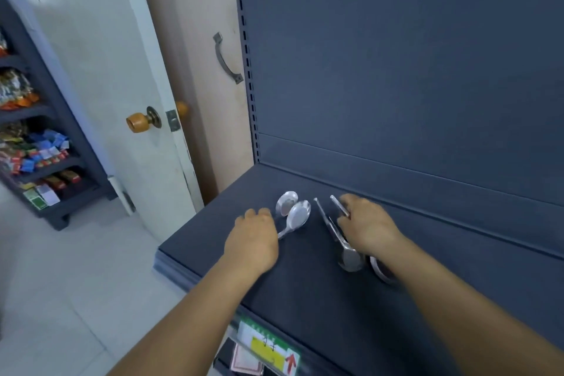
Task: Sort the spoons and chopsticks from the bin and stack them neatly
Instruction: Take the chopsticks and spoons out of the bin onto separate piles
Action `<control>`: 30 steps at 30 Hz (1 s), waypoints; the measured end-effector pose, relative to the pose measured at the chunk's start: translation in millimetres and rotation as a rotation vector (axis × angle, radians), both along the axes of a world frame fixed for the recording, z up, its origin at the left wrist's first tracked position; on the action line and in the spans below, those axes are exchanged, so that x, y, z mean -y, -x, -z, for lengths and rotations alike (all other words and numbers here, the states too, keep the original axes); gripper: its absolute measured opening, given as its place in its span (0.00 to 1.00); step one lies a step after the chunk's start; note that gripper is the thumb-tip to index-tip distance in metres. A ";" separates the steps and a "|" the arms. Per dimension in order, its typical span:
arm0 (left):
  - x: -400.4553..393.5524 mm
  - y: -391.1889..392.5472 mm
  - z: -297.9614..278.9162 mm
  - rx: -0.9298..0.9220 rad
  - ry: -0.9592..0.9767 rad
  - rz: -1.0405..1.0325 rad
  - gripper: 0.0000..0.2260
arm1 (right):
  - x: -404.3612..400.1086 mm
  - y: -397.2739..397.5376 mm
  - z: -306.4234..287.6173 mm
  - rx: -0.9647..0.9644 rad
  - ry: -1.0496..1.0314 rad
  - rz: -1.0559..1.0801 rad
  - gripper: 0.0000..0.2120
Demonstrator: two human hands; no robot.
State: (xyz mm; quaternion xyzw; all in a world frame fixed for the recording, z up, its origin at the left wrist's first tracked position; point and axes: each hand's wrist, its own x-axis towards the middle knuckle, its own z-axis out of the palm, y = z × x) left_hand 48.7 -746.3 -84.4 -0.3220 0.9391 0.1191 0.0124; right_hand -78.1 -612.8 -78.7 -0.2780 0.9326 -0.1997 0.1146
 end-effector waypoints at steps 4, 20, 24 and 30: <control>3.3 -5.5 4.8 0.003 0.063 0.125 0.21 | -12.4 -21.5 0.4 0.014 -0.047 0.019 0.30; -105.9 -38.0 -22.2 -0.248 0.021 0.817 0.25 | -136.3 -154.6 -18.0 -0.165 0.039 0.375 0.31; -158.6 -41.4 -26.2 -0.271 0.019 0.930 0.26 | -187.4 -171.9 -19.6 -0.213 0.052 0.450 0.31; -255.8 -47.5 -31.3 -0.286 0.012 1.022 0.26 | -284.4 -193.1 -19.8 -0.270 0.079 0.567 0.29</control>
